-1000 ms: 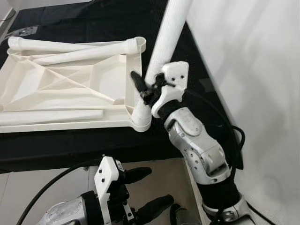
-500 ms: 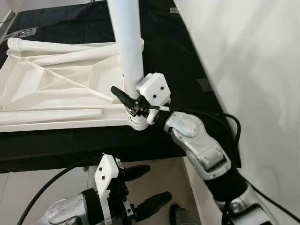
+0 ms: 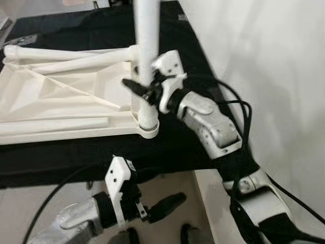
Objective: Building children table
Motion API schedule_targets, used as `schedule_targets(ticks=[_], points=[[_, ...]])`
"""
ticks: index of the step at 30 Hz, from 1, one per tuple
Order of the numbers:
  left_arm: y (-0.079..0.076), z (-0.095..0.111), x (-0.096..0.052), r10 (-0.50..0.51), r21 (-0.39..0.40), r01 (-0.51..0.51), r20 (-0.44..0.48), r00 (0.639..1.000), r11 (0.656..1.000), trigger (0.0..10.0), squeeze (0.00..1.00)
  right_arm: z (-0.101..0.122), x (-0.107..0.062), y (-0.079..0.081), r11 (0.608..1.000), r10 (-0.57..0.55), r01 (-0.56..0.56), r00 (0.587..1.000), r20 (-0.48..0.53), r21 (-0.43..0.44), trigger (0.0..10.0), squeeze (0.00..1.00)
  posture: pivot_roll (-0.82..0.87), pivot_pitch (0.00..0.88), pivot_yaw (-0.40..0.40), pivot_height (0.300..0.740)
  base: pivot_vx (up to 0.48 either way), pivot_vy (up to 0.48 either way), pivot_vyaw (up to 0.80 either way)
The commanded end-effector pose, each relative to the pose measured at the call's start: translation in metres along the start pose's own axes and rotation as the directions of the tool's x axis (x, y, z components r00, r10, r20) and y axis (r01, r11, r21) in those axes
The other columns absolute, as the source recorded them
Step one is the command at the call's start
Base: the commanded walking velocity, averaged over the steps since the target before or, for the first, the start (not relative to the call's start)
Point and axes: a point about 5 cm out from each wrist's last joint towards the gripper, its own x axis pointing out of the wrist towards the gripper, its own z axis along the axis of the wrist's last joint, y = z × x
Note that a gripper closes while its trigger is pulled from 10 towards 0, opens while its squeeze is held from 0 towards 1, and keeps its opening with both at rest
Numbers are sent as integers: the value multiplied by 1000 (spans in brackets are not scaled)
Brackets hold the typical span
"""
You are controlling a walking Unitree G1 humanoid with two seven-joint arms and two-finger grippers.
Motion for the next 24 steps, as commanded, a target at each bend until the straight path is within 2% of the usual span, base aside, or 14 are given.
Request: schedule_targets(ticks=[1, 3, 9, 11, 13, 16, 17, 18, 19, 21, 22, 24], points=[[2, -3, 0, 14, 0, -14, -3, 1000, 1000, 10000, 0, -44, -6, -10, 992, -83, 97, 982, -170, 79, 10000, 0, -33, 220, -8, 740, 0, 0, 0], [7, -1, 0, 45, -14, -45, 27, 999, 999, 10000, 0, -45, -6, -18, 979, -136, 156, 979, -150, 134, 10000, 0, -35, 213, -8, 740, 0, 0, 0], [19, 1, -1, 121, -13, -120, 71, 990, 993, 10000, 0, -41, -10, -24, 979, -140, 151, 986, -85, 139, 10000, 0, -39, 186, -9, 740, 0, 0, 0], [34, 5, -3, 211, 27, -215, 102, 972, 976, 10000, 0, -35, -13, -27, 982, -129, 132, 991, -33, 136, 10000, 0, -48, 148, -6, 740, 0, 0, 0], [50, 13, -7, 305, 94, -319, 140, 942, 943, 10000, 0, -28, -17, -29, 986, -122, 119, 992, 16, 115, 10000, 0, -50, 127, -7, 740, 0, 0, 0], [58, 19, -8, 343, 117, -363, 166, 925, 924, 10000, 0, -26, -18, -30, 988, -122, 118, 992, 33, 104, 10000, 0, -50, 121, -8, 740, 0, 0, 0], [65, 52, -8, 354, 141, -404, 286, 891, 904, 10000, 0, -19, -23, -33, 989, -131, 124, 988, 83, 84, 10000, 0, -54, 83, -4, 740, 0, 0, 0], [67, 65, -8, 351, 150, -417, 334, 875, 897, 10000, 0, -17, -26, -35, 989, -136, 128, 985, 103, 80, 10000, 0, -54, 77, -5, 740, 0, 0, 0], [67, 65, -8, 351, 150, -417, 334, 875, 897, 10000, 0, -17, -26, -35, 989, -136, 128, 985, 103, 80, 10000, 0, -54, 77, -5, 740, 0, 0, 0], [70, 99, -7, 331, 193, -447, 438, 836, 874, 10000, 0, -8, -29, -37, 989, -148, 142, 976, 159, 46, 10000, 0, -54, 38, -3, 740, 0, 0, 0], [70, 99, -7, 331, 193, -447, 438, 836, 874, 10000, 0, -8, -29, -37, 989, -148, 142, 976, 159, 46, 10000, 0, -54, 38, -3, 740, 0, 0, 0], [71, 121, -5, 303, 224, -460, 500, 811, 859, 10000, 0, -5, -30, -36, 990, -141, 141, 972, 186, 17, 10000, 0, -56, 11, -1, 740, 0, 0, 0]])
